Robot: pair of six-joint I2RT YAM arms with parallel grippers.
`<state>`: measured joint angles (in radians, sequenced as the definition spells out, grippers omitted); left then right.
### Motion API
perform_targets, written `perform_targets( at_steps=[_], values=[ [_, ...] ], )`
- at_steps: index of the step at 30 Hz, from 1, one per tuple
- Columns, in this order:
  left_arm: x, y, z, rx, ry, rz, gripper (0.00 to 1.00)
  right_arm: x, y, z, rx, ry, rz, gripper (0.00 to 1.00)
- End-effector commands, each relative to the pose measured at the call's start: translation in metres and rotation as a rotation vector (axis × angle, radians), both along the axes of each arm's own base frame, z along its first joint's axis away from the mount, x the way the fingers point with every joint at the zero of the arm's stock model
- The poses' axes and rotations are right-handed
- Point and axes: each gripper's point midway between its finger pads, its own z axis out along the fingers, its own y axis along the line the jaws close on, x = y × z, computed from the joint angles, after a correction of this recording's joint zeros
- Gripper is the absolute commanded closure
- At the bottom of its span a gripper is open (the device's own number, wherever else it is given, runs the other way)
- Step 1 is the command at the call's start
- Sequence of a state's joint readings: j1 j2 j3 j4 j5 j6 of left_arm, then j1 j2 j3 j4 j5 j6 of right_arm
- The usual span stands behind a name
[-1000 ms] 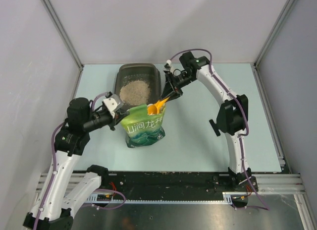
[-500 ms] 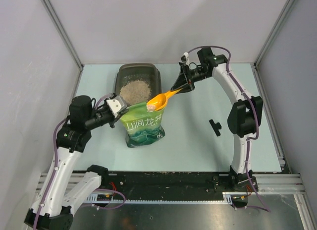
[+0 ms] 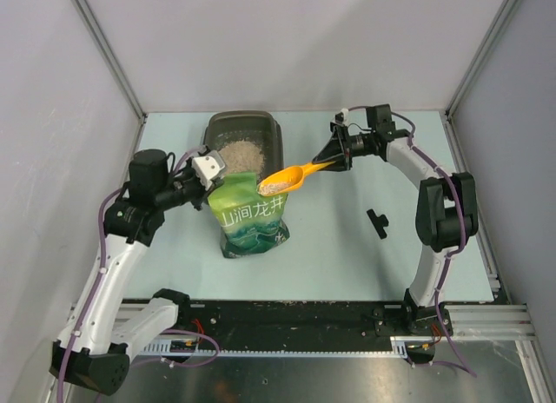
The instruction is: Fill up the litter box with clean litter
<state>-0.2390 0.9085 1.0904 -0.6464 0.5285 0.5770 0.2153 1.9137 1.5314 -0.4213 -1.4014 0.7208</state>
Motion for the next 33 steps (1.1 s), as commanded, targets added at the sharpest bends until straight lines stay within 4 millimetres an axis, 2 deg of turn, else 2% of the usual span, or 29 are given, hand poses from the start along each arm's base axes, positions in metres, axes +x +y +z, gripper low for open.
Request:
perform_targets(
  at_steps=[1,8,11,15,17,20,24,25,26,27,29,30,32,33],
  values=[
    [0.007,0.003,0.025,0.009,-0.078,0.006,1.0,0.003,0.005,0.006,0.037,-0.084,0.006,1.0],
    [0.004,0.004,0.025,0.009,-0.088,0.005,1.0,0.025,-0.007,0.023,0.068,-0.119,-0.06,1.0],
    [-0.001,0.006,0.022,0.007,-0.084,0.011,1.0,0.027,-0.008,0.034,0.084,-0.118,-0.067,1.0],
    [-0.008,0.009,0.013,0.012,-0.076,0.02,1.0,0.041,-0.005,0.045,0.097,-0.163,-0.108,1.0],
    [-0.013,0.011,0.011,0.015,-0.077,0.022,1.0,0.044,0.001,0.046,0.096,-0.17,-0.107,1.0],
    [-0.018,0.012,0.006,0.024,-0.069,0.019,1.0,0.061,0.015,0.041,0.078,-0.189,-0.147,1.0],
    [-0.026,0.014,0.005,0.032,-0.071,0.011,1.0,0.092,0.034,0.035,0.032,-0.255,-0.234,1.0],
    [-0.027,0.014,0.004,0.036,-0.073,0.009,1.0,0.1,0.039,0.042,0.037,-0.297,-0.245,1.0],
    [-0.029,0.015,0.003,0.038,-0.067,0.009,1.0,0.112,0.045,0.032,0.012,-0.29,-0.271,1.0],
    [-0.03,0.015,0.003,0.04,-0.067,0.009,1.0,0.114,0.055,0.027,0.0,-0.3,-0.267,1.0],
    [-0.032,0.016,0.003,0.044,-0.064,0.007,1.0,0.13,0.067,0.026,-0.031,-0.358,-0.29,1.0],
    [-0.033,0.016,0.004,0.046,-0.065,0.008,1.0,0.13,0.076,0.02,-0.059,-0.356,-0.289,1.0],
    [-0.034,0.017,0.005,0.05,-0.068,0.006,1.0,0.147,0.081,0.023,-0.106,-0.419,-0.347,1.0],
    [-0.035,0.017,0.005,0.051,-0.068,0.007,1.0,0.155,0.084,0.015,-0.12,-0.425,-0.364,1.0]
  ],
)
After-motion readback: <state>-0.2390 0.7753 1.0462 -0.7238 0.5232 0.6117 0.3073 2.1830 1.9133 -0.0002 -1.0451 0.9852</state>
